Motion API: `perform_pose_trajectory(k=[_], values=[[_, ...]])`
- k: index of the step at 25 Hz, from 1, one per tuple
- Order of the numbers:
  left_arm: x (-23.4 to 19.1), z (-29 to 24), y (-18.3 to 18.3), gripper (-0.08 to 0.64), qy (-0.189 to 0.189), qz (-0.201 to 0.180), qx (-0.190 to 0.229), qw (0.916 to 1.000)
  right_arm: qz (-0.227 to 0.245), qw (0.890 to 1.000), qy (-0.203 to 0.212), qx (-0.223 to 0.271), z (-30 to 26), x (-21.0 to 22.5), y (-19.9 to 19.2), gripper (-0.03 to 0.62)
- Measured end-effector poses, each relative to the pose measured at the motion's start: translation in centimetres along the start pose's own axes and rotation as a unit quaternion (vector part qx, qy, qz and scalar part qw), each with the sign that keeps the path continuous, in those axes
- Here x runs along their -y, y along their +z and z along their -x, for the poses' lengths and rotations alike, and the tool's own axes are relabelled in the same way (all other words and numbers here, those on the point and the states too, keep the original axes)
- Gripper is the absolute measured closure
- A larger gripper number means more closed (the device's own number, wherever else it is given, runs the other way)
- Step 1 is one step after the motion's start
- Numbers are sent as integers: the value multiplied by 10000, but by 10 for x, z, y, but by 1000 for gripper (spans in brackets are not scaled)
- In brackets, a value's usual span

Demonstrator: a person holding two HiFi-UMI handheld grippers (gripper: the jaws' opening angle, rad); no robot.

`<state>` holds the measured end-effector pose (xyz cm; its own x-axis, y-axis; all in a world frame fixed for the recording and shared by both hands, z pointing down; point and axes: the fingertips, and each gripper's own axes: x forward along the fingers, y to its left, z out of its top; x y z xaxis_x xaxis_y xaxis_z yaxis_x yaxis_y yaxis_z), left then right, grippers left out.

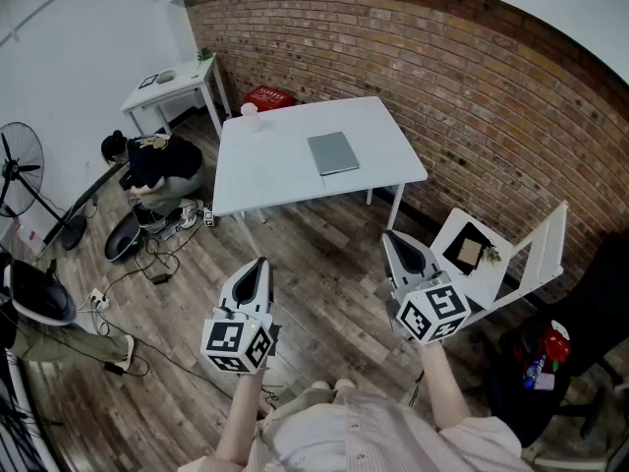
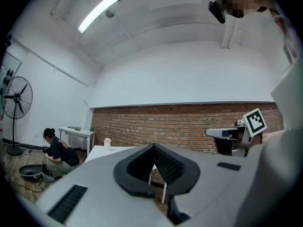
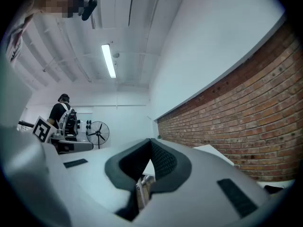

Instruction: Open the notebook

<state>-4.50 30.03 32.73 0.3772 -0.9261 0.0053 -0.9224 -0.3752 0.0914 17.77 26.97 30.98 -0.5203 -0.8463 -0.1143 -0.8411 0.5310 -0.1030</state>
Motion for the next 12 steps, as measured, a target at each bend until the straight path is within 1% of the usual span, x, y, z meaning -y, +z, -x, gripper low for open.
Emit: perform_pose_trajectory(k=[12], values=[[7,-10,-11,568,69,81,-51,9999,-45,9999,-68,-118,3,16,-11,589]])
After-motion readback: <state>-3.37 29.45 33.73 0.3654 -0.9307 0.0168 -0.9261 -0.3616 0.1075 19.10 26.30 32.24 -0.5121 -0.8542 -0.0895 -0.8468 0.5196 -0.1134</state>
